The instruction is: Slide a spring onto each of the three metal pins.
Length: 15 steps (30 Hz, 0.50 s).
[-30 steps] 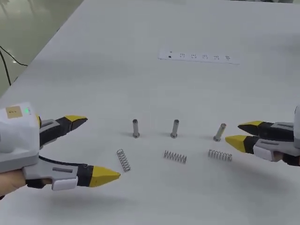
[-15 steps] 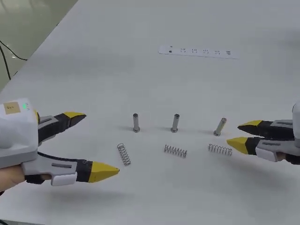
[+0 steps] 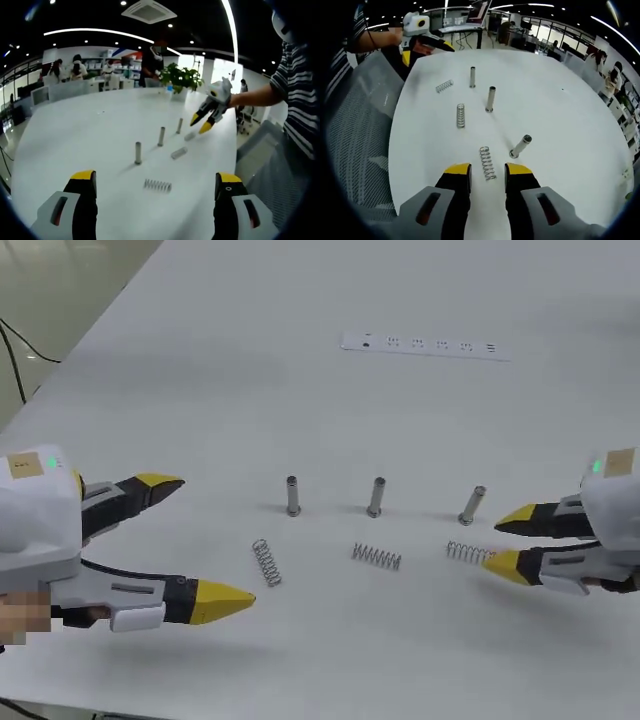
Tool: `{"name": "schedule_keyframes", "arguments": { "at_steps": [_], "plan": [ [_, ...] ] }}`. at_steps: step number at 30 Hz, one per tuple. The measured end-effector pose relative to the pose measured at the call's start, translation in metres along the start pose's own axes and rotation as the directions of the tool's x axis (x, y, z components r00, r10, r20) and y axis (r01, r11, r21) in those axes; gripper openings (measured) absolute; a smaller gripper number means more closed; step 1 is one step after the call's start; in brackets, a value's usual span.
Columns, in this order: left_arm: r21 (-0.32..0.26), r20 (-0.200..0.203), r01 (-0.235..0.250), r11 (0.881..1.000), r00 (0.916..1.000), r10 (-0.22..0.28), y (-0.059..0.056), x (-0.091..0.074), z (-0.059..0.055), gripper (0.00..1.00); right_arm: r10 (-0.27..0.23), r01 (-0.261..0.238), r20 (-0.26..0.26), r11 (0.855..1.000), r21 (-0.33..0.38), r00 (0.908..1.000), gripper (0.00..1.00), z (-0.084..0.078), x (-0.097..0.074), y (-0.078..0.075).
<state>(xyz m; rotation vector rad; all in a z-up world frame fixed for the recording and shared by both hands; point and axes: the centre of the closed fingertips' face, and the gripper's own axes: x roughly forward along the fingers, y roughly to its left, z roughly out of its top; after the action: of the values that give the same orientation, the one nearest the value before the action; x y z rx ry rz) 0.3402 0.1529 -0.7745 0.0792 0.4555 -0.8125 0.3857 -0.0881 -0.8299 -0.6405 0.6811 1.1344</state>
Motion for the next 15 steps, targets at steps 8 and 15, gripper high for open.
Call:
{"name": "schedule_keyframes", "arguments": {
  "at_steps": [8, 15],
  "plan": [
    [0.005, -0.004, 0.003, 1.000, 1.0000, -0.003, -0.002, -0.001, -0.001, 0.96, 0.025, -0.032, -0.064, 0.994, -0.104, 0.9977, 0.22, -0.004, 0.007, 0.002],
    [0.010, -0.007, 0.009, 1.000, 0.9999, -0.009, -0.003, -0.001, 0.000, 0.95, 0.042, -0.055, -0.092, 0.989, -0.136, 0.9948, 0.20, -0.009, 0.013, -0.002]
  ]
}}
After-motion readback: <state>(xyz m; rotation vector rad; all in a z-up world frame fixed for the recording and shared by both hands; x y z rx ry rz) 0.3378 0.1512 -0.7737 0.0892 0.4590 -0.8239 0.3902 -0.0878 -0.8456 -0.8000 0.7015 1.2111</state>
